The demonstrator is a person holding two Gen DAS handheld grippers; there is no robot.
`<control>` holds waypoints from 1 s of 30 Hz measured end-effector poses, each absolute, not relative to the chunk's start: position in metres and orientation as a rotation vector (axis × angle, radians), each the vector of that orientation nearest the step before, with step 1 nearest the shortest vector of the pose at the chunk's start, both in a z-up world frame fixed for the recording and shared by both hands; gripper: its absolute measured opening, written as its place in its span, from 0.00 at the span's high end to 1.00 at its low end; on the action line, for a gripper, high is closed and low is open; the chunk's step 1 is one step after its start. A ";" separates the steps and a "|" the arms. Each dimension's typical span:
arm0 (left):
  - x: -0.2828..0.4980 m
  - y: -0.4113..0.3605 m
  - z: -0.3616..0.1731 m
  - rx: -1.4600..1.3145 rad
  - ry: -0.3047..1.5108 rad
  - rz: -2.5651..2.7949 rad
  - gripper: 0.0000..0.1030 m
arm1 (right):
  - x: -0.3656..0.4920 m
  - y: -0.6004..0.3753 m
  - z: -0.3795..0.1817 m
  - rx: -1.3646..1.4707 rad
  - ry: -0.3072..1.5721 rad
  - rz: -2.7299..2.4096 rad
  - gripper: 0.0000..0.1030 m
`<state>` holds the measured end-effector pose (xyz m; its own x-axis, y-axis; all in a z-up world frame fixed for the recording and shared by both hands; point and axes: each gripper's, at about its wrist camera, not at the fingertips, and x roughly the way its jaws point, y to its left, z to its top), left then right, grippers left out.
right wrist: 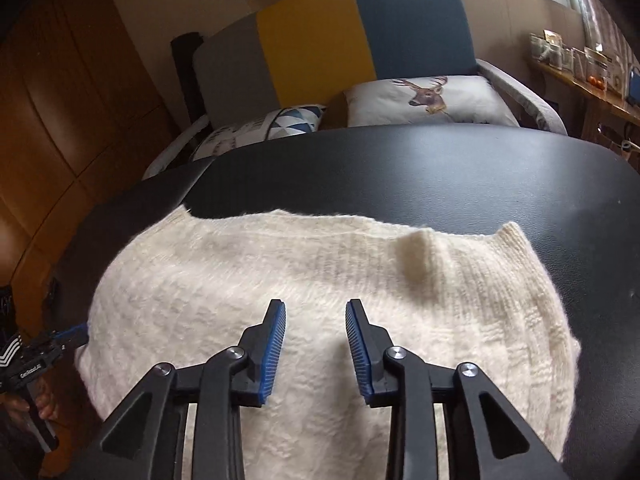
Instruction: Fold clothes
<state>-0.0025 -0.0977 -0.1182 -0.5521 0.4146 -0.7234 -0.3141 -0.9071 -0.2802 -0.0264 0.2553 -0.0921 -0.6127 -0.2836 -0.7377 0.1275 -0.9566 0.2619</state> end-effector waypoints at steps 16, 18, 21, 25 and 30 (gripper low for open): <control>-0.051 -0.139 -0.100 -1.157 -0.504 2.316 0.32 | 0.002 0.261 -0.123 1.158 -0.295 -2.657 0.68; -0.075 -0.141 -0.112 -1.238 -0.613 2.224 0.32 | 0.004 0.260 -0.123 1.142 -0.307 -2.656 0.68; -0.104 -0.138 -0.133 -1.358 -0.713 2.091 0.32 | 0.007 0.261 -0.123 1.120 -0.314 -2.656 0.68; -0.122 -0.130 -0.148 -1.374 -0.731 2.066 0.32 | 0.007 0.261 -0.124 1.097 -0.315 -2.659 0.68; -0.133 -0.122 -0.148 -1.351 -0.739 2.072 0.43 | 0.007 0.264 -0.126 1.082 -0.349 -2.644 0.68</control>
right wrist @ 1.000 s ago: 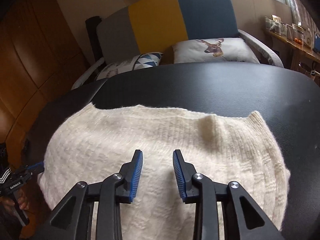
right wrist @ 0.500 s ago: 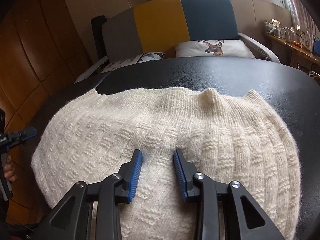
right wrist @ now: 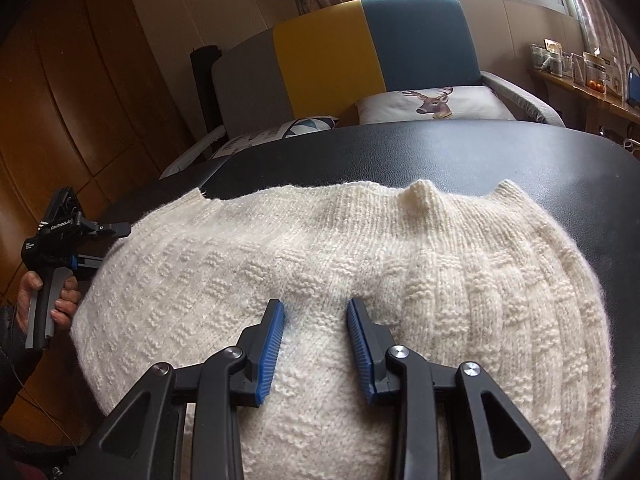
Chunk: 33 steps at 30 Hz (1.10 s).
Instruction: Fold clothes
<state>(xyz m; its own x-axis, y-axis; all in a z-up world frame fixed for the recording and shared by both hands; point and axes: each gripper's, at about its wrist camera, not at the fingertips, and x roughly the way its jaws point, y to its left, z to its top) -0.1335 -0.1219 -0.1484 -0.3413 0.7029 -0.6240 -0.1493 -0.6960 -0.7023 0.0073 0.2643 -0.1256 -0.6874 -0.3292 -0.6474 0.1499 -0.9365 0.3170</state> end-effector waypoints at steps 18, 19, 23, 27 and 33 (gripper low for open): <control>-0.124 -0.104 -0.124 -1.317 -0.545 2.208 0.86 | 0.000 0.285 -0.100 1.179 -0.359 -2.496 0.68; -0.124 -0.104 -0.122 -1.313 -0.534 2.213 0.86 | 0.003 0.291 -0.092 1.177 -0.320 -2.490 0.68; -0.134 -0.108 -0.117 -1.337 -0.520 2.239 0.86 | 0.010 0.306 -0.080 1.294 -0.050 -2.386 0.68; -0.143 -0.114 -0.102 -1.339 -0.482 2.291 0.86 | 0.002 0.312 -0.089 1.397 0.108 -2.264 0.68; -0.148 -0.123 -0.077 -1.357 -0.426 2.323 0.86 | -0.021 0.305 -0.118 1.505 0.271 -2.150 0.67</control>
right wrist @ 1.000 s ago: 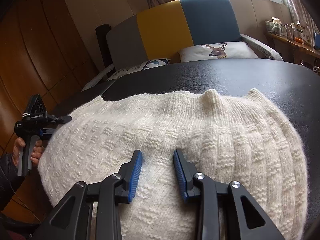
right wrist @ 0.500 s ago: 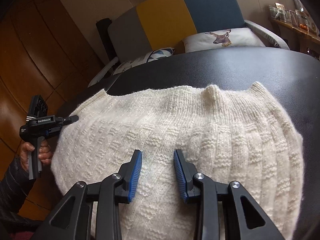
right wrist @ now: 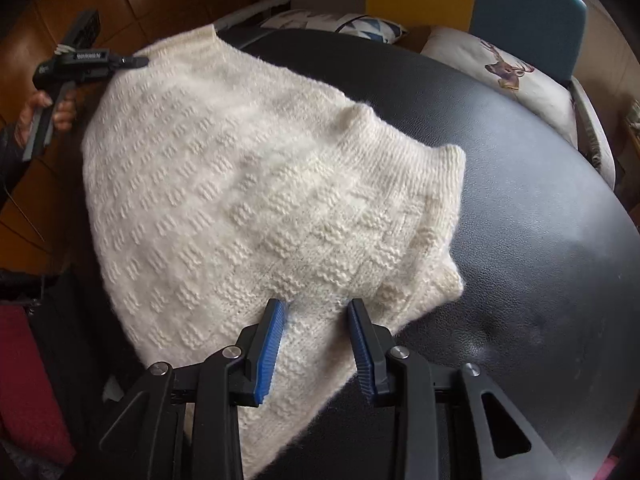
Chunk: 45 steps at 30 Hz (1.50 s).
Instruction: Fold clothes
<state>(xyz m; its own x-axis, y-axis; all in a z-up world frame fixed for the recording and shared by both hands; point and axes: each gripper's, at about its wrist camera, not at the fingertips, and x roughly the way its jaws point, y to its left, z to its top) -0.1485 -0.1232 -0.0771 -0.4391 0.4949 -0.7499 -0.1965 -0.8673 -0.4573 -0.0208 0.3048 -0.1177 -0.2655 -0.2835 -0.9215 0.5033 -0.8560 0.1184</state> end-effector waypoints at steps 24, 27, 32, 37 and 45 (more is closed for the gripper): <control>-0.115 -0.005 -0.015 -1.200 -0.999 1.951 0.87 | 0.020 0.315 -0.139 1.395 -0.169 -2.320 0.64; -0.113 0.022 -0.012 -1.222 -0.984 1.932 0.87 | 0.027 0.316 -0.143 1.350 -0.241 -2.335 0.64; -0.102 0.071 -0.010 -1.254 -0.951 1.884 0.87 | 0.042 0.316 -0.147 1.291 -0.297 -2.356 0.64; -0.083 0.124 -0.021 -1.313 -0.873 1.843 0.87 | 0.051 0.327 -0.153 1.236 -0.372 -2.353 0.64; -0.084 0.175 -0.090 -1.514 -0.818 1.850 0.87 | 0.067 0.338 -0.161 1.164 -0.459 -2.347 0.64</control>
<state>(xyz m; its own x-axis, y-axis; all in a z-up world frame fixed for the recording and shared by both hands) -0.0837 0.1753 -0.0904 -0.1648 0.7749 -0.6103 -0.0701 -0.6264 -0.7764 0.0670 0.3375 -0.1608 -0.5249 -0.5515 -0.6484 0.2664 -0.8299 0.4902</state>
